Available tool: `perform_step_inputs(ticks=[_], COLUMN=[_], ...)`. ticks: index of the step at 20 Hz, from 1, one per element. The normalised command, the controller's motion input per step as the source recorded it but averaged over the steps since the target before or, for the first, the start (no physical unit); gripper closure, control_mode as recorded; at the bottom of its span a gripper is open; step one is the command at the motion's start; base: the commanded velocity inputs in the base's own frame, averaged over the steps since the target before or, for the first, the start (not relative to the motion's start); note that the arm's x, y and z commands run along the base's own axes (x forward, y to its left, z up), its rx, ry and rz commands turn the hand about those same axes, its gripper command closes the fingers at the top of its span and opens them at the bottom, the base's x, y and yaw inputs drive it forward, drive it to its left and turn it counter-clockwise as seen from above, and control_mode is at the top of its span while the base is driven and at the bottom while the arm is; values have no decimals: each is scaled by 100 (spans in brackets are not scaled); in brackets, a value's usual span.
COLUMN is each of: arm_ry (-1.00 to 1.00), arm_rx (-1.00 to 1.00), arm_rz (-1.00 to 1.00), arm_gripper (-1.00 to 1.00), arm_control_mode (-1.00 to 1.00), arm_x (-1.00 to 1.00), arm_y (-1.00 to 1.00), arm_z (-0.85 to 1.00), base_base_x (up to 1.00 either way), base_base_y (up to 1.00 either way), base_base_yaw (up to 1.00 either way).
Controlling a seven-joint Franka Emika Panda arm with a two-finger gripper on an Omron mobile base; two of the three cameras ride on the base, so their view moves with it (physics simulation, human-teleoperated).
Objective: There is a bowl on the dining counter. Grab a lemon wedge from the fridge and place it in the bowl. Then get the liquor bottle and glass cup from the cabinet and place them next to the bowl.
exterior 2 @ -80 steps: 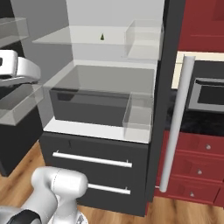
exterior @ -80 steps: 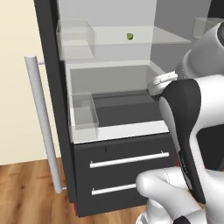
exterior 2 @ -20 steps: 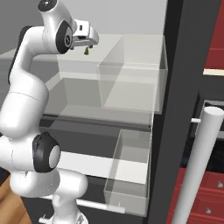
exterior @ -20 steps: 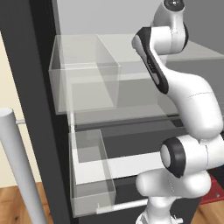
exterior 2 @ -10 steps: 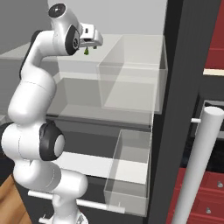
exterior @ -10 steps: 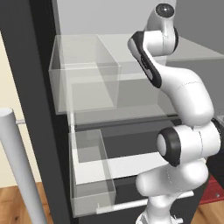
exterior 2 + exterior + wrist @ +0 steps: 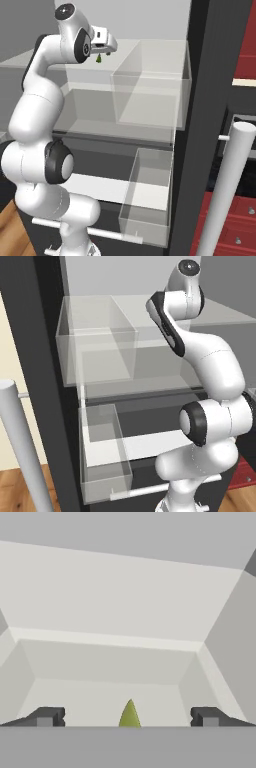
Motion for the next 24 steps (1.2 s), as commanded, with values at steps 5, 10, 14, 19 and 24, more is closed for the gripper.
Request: perform_step_inputs(ticks=[5,10,14,19,24], arm_ry=[-1,0,0,0,0], arm_rx=[0,0,0,0,0], arm_rz=[0,0,0,0,0], arm_gripper=[-100,-100,-100,-100,-100], arm_control_mode=[-100,-100,-100,-100,-100], arm_x=[-5,-15,-17,0,0], arm_y=[-6,-15,-12,0,0], arm_z=[0,-1,-1,-17,-27], base_base_x=[0,0,0,0,0], base_base_y=[0,0,0,0,0], base_base_yaw=[0,0,0,0,0])
